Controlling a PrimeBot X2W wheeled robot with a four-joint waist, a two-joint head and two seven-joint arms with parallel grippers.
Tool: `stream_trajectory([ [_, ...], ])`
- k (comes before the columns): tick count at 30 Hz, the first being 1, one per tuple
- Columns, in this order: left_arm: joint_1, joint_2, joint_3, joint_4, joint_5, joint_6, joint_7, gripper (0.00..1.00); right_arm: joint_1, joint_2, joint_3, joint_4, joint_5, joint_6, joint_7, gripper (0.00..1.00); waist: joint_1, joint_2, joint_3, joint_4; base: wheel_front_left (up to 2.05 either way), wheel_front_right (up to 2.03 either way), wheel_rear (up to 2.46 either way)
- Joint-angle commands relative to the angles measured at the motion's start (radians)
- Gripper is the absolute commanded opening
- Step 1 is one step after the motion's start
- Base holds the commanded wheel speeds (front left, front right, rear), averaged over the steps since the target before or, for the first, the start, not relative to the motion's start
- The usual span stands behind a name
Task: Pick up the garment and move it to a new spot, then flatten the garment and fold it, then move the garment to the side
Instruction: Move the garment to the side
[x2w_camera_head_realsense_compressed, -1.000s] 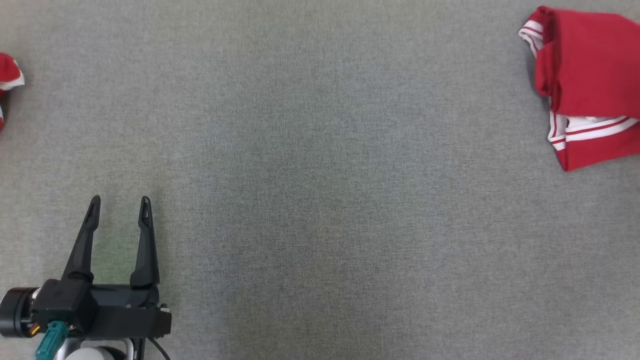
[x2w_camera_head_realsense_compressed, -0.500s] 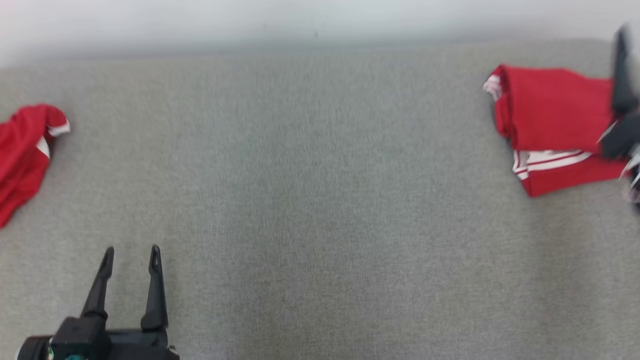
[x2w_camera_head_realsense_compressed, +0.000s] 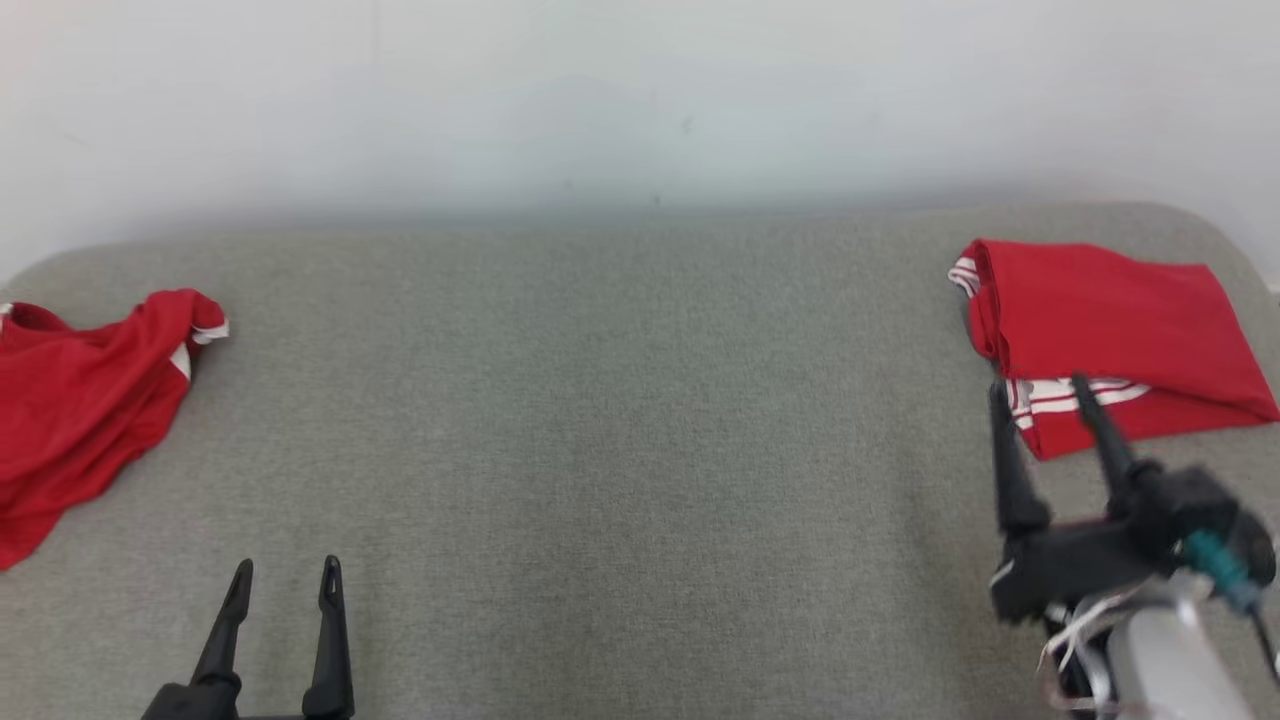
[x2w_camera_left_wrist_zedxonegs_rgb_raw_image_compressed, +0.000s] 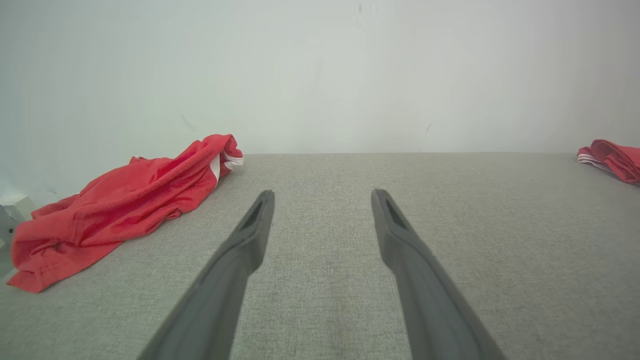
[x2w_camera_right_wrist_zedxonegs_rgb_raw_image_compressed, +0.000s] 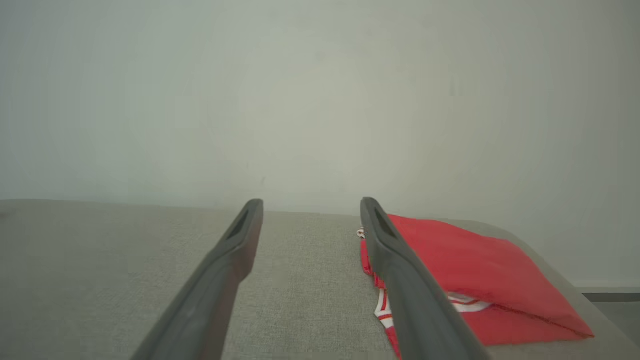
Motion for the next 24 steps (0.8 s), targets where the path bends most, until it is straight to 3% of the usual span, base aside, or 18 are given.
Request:
stream_trajectory([
  [1,0.014,-0.004,0.000,0.003,0.007,0.003,-0.002,1.00,0.020,0.005,-0.003,-0.010,-0.006,-0.002,-0.001,1.00,0.0002,0.0001,-0.023,0.018,0.00,0.00,0.00],
  [7,0.030,-0.009,-0.001,0.014,0.009,0.006,-0.002,1.00,0.177,0.089,-0.033,-0.111,-0.041,-0.002,-0.001,1.00,0.0002,0.0001,-0.055,0.036,0.00,0.00,0.00],
  [13,0.038,-0.013,-0.011,0.031,0.017,0.009,-0.002,1.00,0.297,0.131,-0.065,-0.176,-0.083,-0.002,-0.001,1.00,0.0002,0.0001,-0.075,0.042,0.00,0.00,0.00],
  [24,0.060,-0.014,-0.017,0.052,0.045,0.024,-0.002,1.00,0.405,0.138,-0.073,-0.221,-0.052,-0.002,-0.001,1.00,0.0002,0.0001,-0.097,0.039,0.00,0.00,0.00],
])
